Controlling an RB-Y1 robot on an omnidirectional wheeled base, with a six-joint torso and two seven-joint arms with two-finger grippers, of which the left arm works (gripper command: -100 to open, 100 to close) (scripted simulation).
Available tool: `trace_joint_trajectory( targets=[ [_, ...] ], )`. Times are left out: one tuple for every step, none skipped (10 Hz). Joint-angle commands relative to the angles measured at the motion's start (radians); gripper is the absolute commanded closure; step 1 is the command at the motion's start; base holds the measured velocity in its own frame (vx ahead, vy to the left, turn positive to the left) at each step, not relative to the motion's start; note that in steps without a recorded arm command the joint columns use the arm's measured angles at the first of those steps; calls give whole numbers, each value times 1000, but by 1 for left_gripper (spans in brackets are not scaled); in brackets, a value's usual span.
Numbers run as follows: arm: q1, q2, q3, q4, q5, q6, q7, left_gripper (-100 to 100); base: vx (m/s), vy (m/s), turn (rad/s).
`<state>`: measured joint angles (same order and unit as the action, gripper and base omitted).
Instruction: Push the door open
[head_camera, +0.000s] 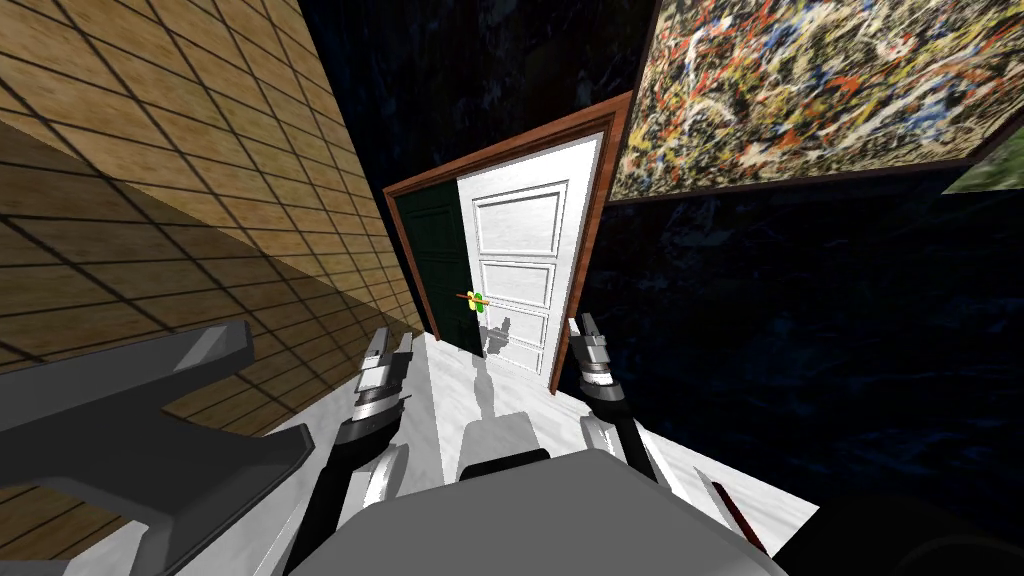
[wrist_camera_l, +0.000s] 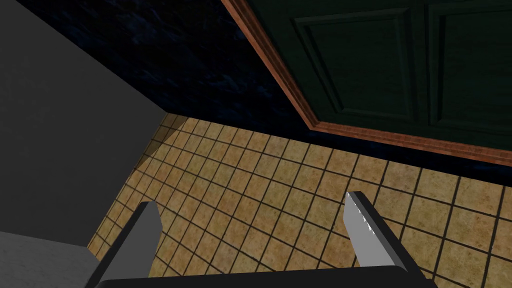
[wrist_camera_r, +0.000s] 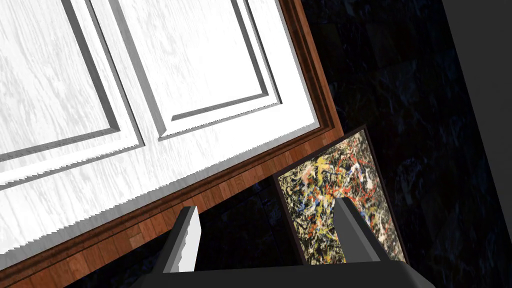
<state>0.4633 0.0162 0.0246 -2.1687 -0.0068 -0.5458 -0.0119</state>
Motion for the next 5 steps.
trace_joint_trajectory(
  targets=[
    [-10, 12, -3, 17, 1, 2, 1, -100, -256, -25, -120],
    [-19, 19, -5, 30, 1, 3, 1, -100, -262, -29, -131],
    [-33, 29, -9, 52, 2, 4, 2, -100, -192, 3, -196],
    [-41, 35, -11, 65, 2, 5, 3, -100, -114, 19, -154],
    [-52, 42, -13, 82, 3, 6, 3, -100, -75, 27, -155]
  ],
)
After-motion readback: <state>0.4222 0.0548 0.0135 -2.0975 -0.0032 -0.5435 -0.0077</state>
